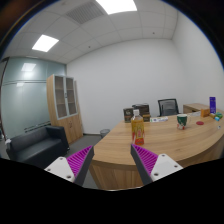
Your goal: Pour water
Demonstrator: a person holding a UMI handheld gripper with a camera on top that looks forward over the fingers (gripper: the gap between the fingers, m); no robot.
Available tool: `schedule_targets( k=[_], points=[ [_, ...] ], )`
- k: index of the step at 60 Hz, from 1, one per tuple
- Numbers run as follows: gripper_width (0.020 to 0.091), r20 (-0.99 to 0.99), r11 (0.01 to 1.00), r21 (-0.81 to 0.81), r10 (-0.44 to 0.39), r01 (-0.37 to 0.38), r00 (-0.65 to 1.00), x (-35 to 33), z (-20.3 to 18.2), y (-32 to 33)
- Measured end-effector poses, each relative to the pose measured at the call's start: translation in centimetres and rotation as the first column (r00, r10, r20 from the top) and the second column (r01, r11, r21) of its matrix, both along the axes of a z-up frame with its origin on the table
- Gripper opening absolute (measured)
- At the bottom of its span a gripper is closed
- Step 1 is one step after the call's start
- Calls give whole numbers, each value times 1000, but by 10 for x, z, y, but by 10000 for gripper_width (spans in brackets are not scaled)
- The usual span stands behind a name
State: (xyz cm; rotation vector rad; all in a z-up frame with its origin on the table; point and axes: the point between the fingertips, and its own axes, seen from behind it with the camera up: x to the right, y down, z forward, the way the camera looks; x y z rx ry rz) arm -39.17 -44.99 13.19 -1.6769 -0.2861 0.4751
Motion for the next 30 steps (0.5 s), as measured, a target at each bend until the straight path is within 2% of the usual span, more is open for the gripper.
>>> schedule_targets(
  k=[11,30],
  points=[
    [821,39,999,8,-48,48,998,17,-5,32],
    [818,126,993,42,-113,108,986,25,-20,199]
  ],
)
